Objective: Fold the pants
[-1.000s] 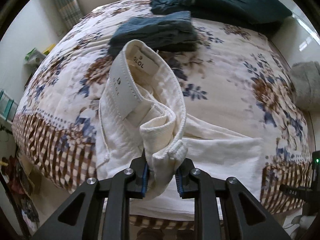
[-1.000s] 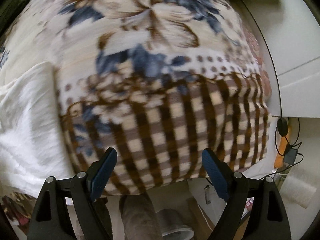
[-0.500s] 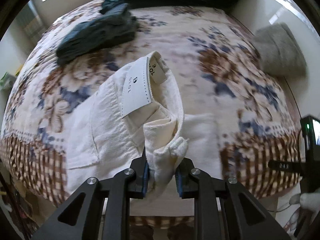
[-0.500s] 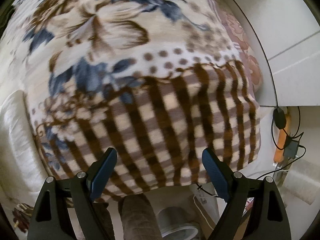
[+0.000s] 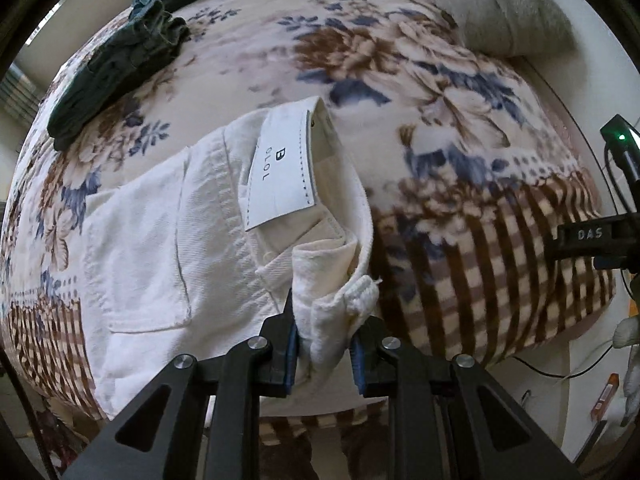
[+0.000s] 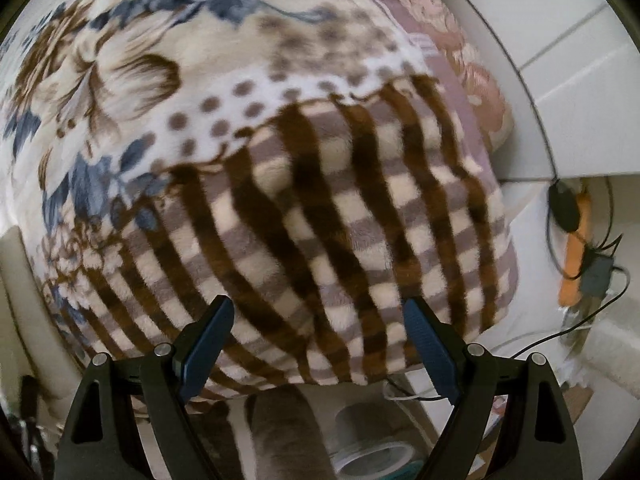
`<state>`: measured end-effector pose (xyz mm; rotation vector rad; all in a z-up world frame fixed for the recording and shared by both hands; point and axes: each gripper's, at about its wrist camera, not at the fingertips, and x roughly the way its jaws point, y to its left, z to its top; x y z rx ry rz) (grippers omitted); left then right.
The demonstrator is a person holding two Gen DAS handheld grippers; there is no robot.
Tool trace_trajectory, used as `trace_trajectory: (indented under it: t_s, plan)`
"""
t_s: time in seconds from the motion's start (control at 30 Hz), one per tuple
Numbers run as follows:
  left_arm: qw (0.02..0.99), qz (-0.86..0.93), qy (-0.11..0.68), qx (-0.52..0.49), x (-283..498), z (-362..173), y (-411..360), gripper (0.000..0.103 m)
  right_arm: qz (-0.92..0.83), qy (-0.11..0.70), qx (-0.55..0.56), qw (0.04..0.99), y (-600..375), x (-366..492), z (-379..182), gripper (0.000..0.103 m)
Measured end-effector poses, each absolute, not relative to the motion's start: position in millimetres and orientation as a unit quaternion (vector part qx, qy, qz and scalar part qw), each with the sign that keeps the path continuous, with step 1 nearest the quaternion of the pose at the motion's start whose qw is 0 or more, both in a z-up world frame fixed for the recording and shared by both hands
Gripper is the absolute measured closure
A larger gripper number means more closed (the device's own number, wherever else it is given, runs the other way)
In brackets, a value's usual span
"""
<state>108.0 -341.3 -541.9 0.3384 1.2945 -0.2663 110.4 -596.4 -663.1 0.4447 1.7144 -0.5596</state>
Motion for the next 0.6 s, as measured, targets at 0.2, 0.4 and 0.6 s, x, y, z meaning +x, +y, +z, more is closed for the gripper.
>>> trace_trajectory:
  t_s: [0.2, 0.4, 0.6]
  plan:
    - [0.773, -0.120, 0.602, 0.162, 106, -550, -349, 0.085, -0.225, 0.730, 0.283, 0.579, -624, 95, -681, 0.014]
    - [0.770, -0.122, 0.602, 0.176, 103, -559, -355, 0.085, -0.220, 0.720, 0.354, 0.555, -654, 80, -698, 0.014]
    - [0.767, -0.134, 0.600, 0.182, 98, -555, -359, 0.085, -0.214, 0.719, 0.376, 0.544, -672, 72, -709, 0.013]
